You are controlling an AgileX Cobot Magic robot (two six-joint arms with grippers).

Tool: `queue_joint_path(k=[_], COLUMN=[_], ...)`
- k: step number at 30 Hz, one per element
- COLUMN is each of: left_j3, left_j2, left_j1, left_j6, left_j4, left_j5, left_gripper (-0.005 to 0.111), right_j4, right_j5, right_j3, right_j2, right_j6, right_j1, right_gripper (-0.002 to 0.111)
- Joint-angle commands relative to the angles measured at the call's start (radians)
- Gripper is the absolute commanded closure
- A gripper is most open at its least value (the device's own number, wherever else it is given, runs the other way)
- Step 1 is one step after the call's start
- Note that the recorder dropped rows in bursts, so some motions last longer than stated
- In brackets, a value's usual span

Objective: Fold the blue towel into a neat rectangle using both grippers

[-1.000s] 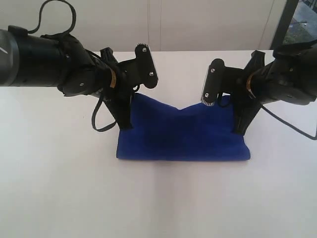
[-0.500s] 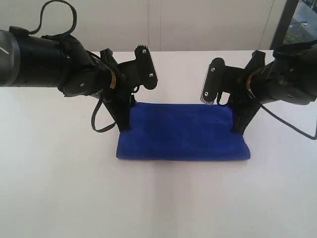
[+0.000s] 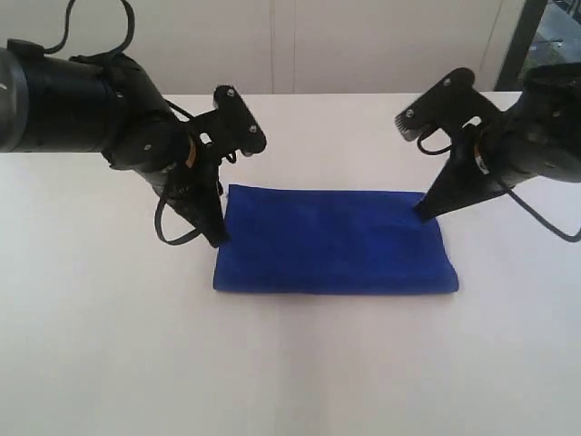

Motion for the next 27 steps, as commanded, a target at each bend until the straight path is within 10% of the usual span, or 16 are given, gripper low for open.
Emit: queue_joint_path(k=[1,12,27], left_j3=[-0.057,-0.196,-0.196], left_j2=[-0.019,0.045,0.114], left_j1=[0.028,0.183,0.183], left_j6=[-0.153,0.235,0.259], left_j4=[-0.019,-0.706,-0.722], left_j5=[0.091,0.214,0.233], left_gripper=[0.105,0.107,0.107], right_j4=[0.126,0.560,0.560], right_j5=[0.089,0.198,-0.031], right_j3=[-0.037,-0.292,-0.374], right_j2=[-0.027,0.180,0.421], right_j6=[0.021,-0.356,-0.359], right_j1=[-0.007,-0.100,-0.148], right_gripper=[0.108,0.108,0.108])
